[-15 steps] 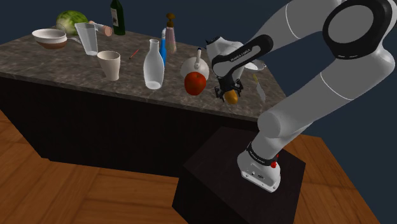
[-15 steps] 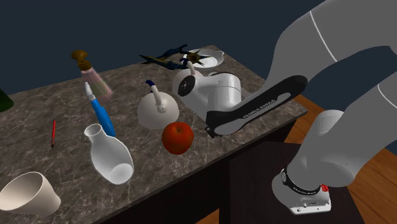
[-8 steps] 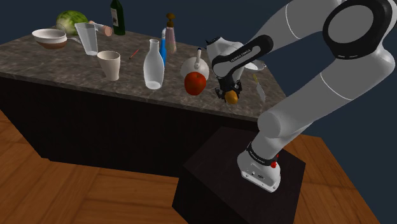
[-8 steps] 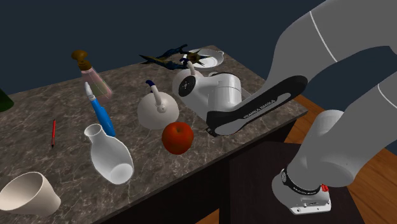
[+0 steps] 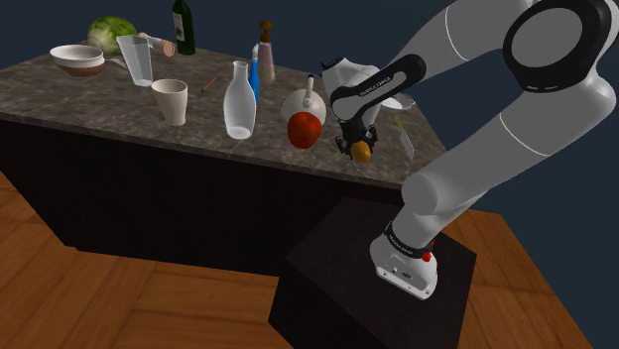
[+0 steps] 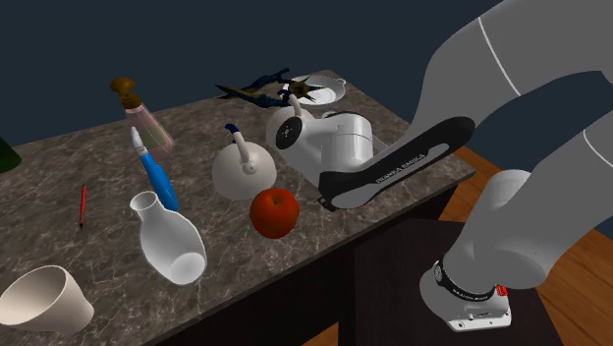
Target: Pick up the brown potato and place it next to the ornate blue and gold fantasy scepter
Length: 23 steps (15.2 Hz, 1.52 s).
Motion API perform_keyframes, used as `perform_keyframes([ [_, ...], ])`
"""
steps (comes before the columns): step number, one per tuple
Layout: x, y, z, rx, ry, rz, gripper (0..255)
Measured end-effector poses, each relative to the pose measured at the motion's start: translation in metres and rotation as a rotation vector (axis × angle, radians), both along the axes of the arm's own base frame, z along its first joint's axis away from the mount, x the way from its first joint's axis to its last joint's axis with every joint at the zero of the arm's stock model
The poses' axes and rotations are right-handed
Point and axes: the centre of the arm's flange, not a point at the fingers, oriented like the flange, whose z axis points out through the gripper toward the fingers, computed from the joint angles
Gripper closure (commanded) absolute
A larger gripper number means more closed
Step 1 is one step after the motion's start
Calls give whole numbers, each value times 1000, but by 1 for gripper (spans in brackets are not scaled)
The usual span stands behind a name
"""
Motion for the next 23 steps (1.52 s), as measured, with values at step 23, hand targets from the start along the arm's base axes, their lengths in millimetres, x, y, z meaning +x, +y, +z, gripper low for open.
perform_keyframes([
  [23, 0, 1, 110, 0, -1, 1, 255],
])
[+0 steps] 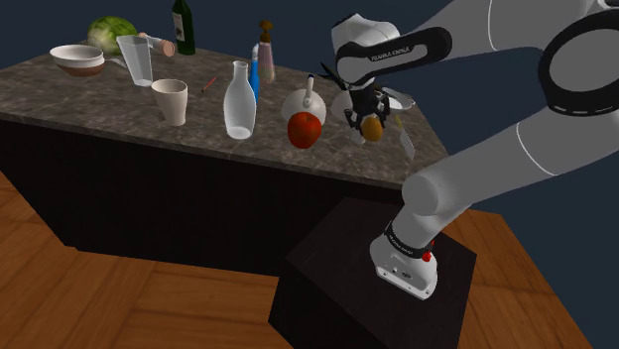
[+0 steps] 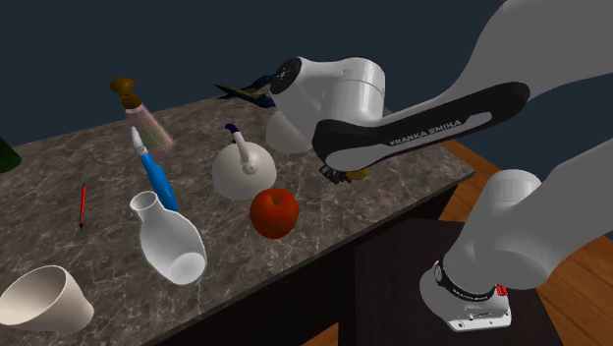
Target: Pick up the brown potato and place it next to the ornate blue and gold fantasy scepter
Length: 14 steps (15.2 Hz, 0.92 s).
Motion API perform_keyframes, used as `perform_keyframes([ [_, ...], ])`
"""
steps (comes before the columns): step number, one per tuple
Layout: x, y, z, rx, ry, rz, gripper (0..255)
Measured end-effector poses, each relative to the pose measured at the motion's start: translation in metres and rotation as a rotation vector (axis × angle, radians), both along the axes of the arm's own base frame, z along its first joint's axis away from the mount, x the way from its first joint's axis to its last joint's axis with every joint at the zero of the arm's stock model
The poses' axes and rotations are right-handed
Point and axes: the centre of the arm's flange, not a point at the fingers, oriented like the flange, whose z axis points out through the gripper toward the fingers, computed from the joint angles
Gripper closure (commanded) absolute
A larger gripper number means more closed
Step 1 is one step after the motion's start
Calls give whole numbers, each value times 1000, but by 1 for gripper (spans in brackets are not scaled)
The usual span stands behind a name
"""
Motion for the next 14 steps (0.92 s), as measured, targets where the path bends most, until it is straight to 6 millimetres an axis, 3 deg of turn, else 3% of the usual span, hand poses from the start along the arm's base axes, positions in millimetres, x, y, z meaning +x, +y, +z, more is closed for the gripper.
perform_keyframes([
  [14, -1, -1, 74, 0, 0, 0, 255],
])
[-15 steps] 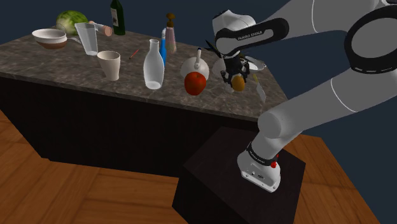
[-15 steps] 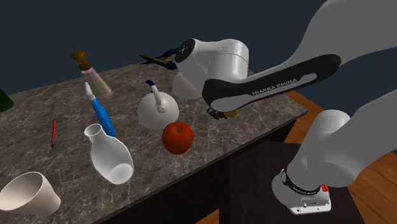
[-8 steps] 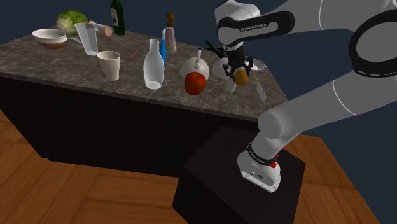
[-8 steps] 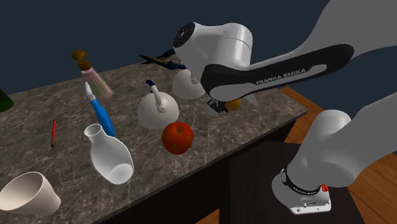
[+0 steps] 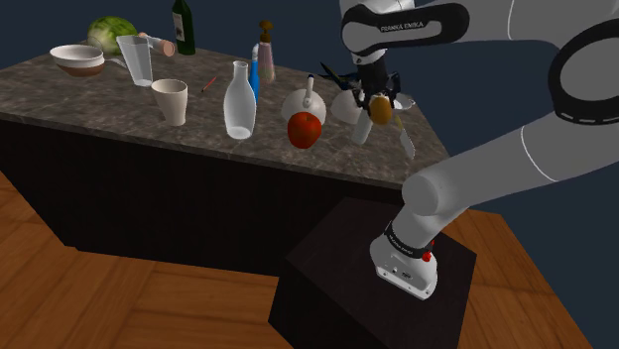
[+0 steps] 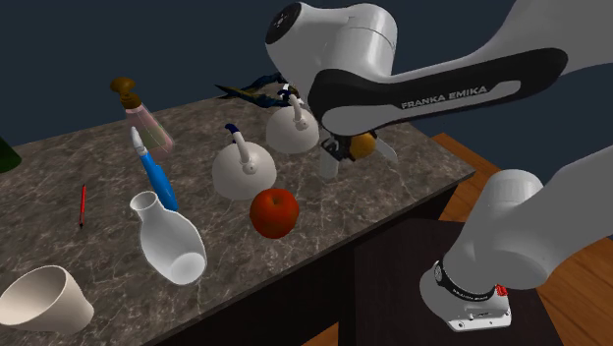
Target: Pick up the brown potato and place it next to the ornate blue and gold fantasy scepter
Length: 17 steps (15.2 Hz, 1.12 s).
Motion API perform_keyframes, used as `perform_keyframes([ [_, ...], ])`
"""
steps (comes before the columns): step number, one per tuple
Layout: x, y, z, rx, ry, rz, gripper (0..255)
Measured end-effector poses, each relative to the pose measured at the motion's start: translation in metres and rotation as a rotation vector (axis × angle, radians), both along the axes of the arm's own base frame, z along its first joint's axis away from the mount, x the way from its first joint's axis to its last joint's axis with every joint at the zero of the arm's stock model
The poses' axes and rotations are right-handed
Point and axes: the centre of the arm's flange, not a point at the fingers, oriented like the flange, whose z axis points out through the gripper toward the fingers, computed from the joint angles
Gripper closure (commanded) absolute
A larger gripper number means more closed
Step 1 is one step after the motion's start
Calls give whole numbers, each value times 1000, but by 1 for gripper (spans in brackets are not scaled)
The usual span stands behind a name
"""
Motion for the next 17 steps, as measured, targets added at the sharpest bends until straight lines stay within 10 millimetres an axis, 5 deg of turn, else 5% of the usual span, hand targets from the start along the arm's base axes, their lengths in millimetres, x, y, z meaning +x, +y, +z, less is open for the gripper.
perform_keyframes([
  [4, 1, -5, 17, 0, 0, 0, 255],
  [17, -4, -169, 18, 1, 0, -1, 255],
])
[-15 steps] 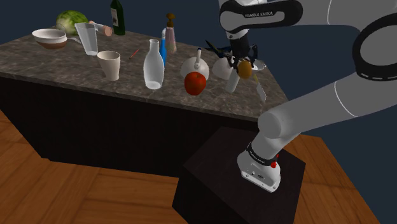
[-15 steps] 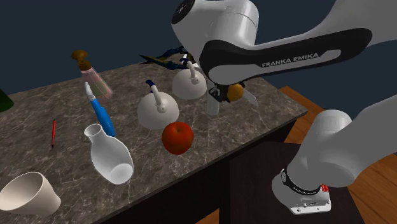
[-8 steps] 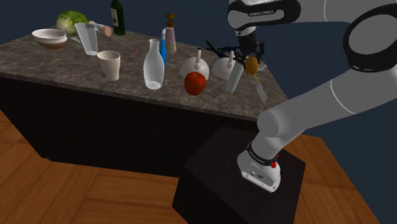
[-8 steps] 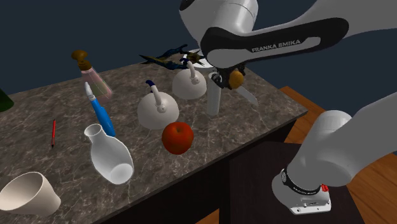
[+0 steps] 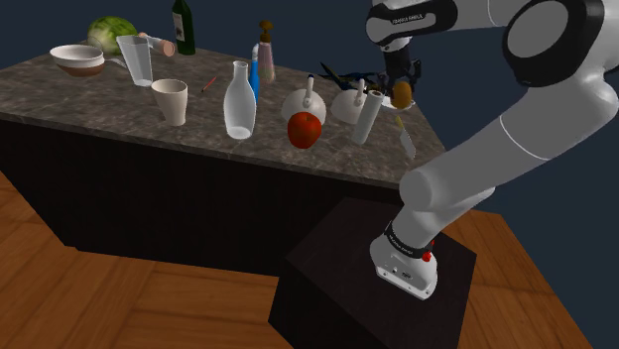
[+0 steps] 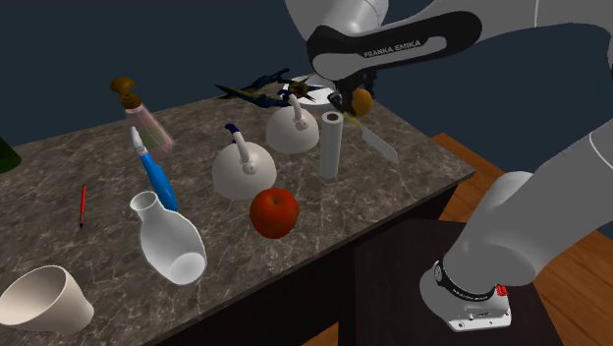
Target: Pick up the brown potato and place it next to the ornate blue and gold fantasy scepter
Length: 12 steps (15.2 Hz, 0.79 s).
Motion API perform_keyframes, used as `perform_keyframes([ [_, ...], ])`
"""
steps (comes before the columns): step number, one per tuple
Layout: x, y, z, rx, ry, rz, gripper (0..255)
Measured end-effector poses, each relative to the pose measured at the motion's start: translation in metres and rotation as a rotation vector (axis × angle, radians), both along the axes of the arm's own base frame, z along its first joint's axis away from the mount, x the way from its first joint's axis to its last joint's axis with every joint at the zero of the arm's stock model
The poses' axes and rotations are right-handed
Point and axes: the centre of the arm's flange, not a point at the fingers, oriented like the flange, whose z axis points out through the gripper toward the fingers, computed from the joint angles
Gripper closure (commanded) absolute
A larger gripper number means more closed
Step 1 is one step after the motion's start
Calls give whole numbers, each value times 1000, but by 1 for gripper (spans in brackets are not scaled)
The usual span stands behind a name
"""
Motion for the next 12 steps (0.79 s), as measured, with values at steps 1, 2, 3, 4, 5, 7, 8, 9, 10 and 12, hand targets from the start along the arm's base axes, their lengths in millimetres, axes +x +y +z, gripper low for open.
perform_keyframes([
  [1, 0, -14, 0, 0, 0, 0, 255],
  [2, 1, -30, 1, -1, 0, 0, 255],
  [3, 1, -43, 5, -1, 0, 0, 255],
  [4, -1, -57, 3, 0, 0, 0, 255],
  [5, -2, -69, 2, 0, 0, 0, 255],
  [7, -2, -92, 3, 0, 0, 0, 255],
  [8, -2, -105, 4, 0, 0, 0, 255],
  [9, -4, -119, 2, 0, 0, 0, 255],
  [10, -4, -135, 1, 0, 0, 0, 255],
  [12, -1, -163, 2, -1, 0, 0, 255],
])
